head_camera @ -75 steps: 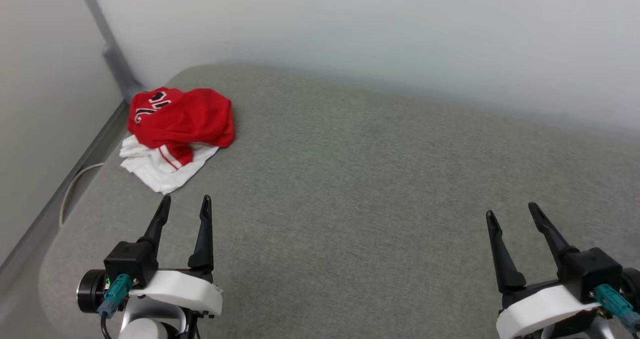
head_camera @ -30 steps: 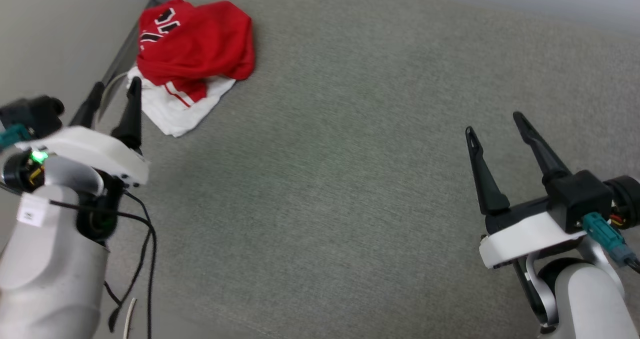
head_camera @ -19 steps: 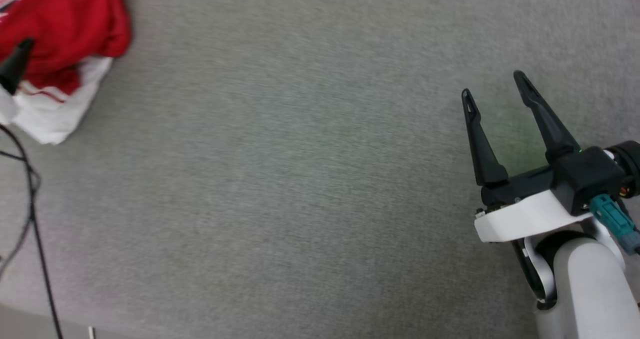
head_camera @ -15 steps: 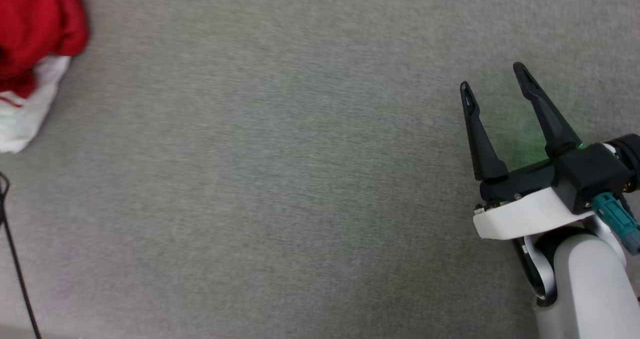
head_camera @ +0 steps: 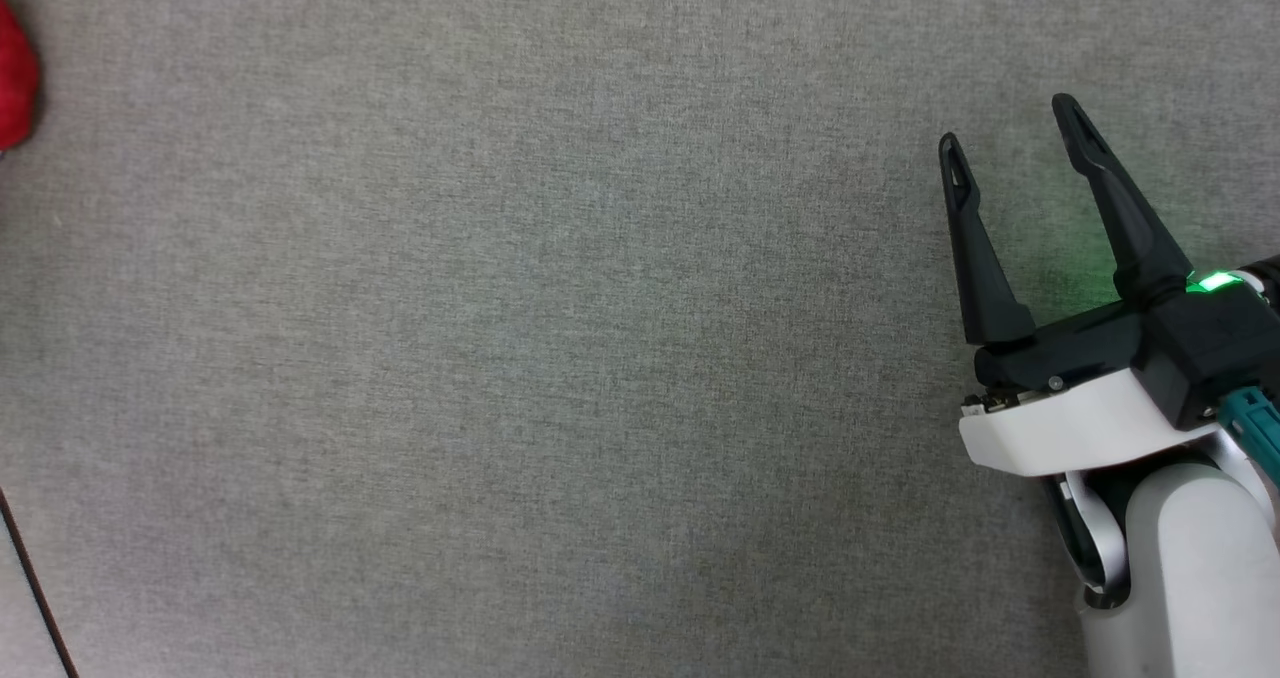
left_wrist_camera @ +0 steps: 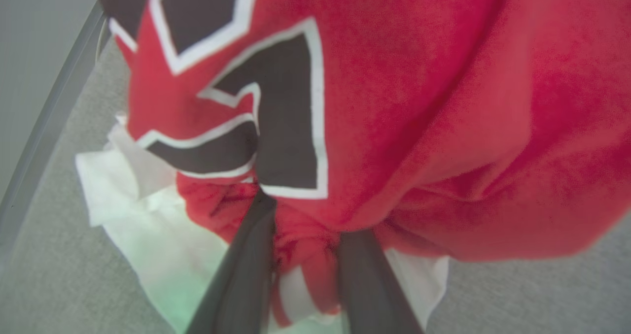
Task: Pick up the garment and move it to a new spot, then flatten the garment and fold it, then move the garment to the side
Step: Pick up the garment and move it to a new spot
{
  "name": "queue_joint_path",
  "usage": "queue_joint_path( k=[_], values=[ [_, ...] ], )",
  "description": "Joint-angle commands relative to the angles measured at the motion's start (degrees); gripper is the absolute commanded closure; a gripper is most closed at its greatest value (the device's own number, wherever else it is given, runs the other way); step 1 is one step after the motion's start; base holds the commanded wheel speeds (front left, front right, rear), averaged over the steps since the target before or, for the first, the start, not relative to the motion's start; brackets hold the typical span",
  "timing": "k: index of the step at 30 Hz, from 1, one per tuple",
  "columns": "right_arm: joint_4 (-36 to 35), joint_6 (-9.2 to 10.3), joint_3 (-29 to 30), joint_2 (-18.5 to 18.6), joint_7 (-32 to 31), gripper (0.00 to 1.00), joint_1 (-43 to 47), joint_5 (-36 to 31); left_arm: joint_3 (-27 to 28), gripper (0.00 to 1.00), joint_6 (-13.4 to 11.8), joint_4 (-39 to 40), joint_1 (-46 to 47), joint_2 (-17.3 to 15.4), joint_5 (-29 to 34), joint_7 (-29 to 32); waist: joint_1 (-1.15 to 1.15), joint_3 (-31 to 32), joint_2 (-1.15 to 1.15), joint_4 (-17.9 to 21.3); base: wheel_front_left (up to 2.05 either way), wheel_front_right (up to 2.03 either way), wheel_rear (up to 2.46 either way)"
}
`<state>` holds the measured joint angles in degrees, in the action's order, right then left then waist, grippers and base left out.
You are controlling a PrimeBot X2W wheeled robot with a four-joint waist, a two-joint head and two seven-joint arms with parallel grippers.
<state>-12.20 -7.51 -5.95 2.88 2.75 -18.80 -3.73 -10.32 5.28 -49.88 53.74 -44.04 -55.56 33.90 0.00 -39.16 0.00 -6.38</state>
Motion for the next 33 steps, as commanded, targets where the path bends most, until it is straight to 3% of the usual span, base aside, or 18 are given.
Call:
queue_joint_path(
  k=[1,8,20,26,33],
  values=[
    [0.0,0.04,0.2,0.0,0.1,0.0,-0.2,0.0,-1.8,1.0,-0.2,-2.0,-3.5,3.6,0.9,-0.4,0.0,0.9,0.0,-0.4,0.0,0.0,0.0],
    [2.0,0.04,1.5,0.0,0.7,0.0,1.5,1.3,-2.2,1.0,-0.4,-0.2,-1.5,3.1,5.3,-13.6,0.0,7.1,0.0,-1.6,0.0,0.0,0.0],
    [5.6,0.04,6.5,0.0,1.3,0.0,7.6,4.9,-7.1,1.0,-1.3,5.9,-5.3,8.4,13.7,-34.6,0.0,20.1,0.0,-0.6,0.0,0.0,0.0],
    [6.3,0.04,8.1,0.0,1.1,0.0,11.1,6.7,-9.6,1.0,-1.8,11.8,-10.6,12.3,15.5,-40.0,0.0,24.5,0.0,1.8,0.0,0.0,0.0],
    [6.7,0.04,8.0,0.0,0.7,0.0,13.4,7.9,-13.1,1.0,-2.9,20.0,-18.0,16.5,16.1,-40.8,0.0,27.3,0.0,5.9,0.0,0.0,0.0]
  ],
)
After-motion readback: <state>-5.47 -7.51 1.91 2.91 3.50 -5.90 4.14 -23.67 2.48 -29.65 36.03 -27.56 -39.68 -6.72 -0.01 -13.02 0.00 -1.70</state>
